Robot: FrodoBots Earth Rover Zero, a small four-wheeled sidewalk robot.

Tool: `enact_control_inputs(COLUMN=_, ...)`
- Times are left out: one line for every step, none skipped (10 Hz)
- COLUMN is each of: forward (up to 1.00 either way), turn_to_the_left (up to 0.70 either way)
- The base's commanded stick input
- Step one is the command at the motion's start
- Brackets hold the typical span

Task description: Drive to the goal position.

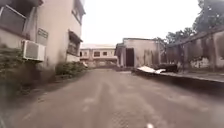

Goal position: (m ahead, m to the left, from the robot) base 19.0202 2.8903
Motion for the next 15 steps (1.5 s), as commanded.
enact_control_inputs(forward=0.7, turn_to_the_left=0.0)
enact_control_inputs(forward=0.7, turn_to_the_left=0.0)
enact_control_inputs(forward=0.7, turn_to_the_left=0.0)
enact_control_inputs(forward=0.7, turn_to_the_left=0.0)
enact_control_inputs(forward=0.7, turn_to_the_left=0.0)
enact_control_inputs(forward=0.7, turn_to_the_left=0.0)
enact_control_inputs(forward=0.7, turn_to_the_left=0.0)
enact_control_inputs(forward=0.7, turn_to_the_left=0.0)
enact_control_inputs(forward=0.7, turn_to_the_left=0.0)
enact_control_inputs(forward=0.7, turn_to_the_left=0.0)
enact_control_inputs(forward=0.7, turn_to_the_left=0.0)
enact_control_inputs(forward=0.7, turn_to_the_left=0.0)
enact_control_inputs(forward=0.7, turn_to_the_left=0.0)
enact_control_inputs(forward=0.7, turn_to_the_left=0.0)
enact_control_inputs(forward=0.7, turn_to_the_left=0.0)
